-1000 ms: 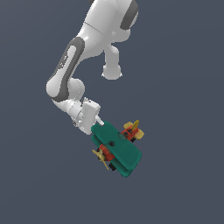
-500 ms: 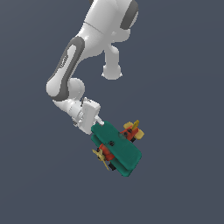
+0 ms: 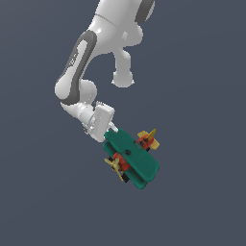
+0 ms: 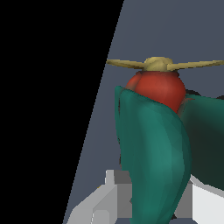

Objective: Pick up the object and move it to a goal position.

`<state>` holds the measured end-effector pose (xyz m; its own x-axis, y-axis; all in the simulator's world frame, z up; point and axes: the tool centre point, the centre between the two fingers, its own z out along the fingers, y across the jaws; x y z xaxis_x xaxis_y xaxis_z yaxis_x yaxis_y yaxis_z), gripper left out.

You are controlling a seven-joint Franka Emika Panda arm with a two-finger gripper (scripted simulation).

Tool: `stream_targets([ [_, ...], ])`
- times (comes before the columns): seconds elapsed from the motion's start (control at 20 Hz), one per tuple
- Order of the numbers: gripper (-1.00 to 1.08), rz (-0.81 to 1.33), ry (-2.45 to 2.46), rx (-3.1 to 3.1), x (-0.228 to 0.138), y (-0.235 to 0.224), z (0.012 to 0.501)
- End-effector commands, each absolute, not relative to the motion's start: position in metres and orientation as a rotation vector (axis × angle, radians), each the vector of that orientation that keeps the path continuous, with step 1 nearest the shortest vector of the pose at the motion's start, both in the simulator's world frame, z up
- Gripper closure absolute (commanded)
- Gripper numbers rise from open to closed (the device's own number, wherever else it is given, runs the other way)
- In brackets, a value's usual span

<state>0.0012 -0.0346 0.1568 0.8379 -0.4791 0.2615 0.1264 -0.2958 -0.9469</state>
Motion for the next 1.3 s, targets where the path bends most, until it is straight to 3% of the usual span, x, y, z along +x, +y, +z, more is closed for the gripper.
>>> stream_targets([
  [0.0,1.08,-0.61,0.266,-1.776,-0.005,-0.026,0.169],
  [1.25,1.08,-0.605,0.265,-1.778,-0.129,0.122,0.343],
])
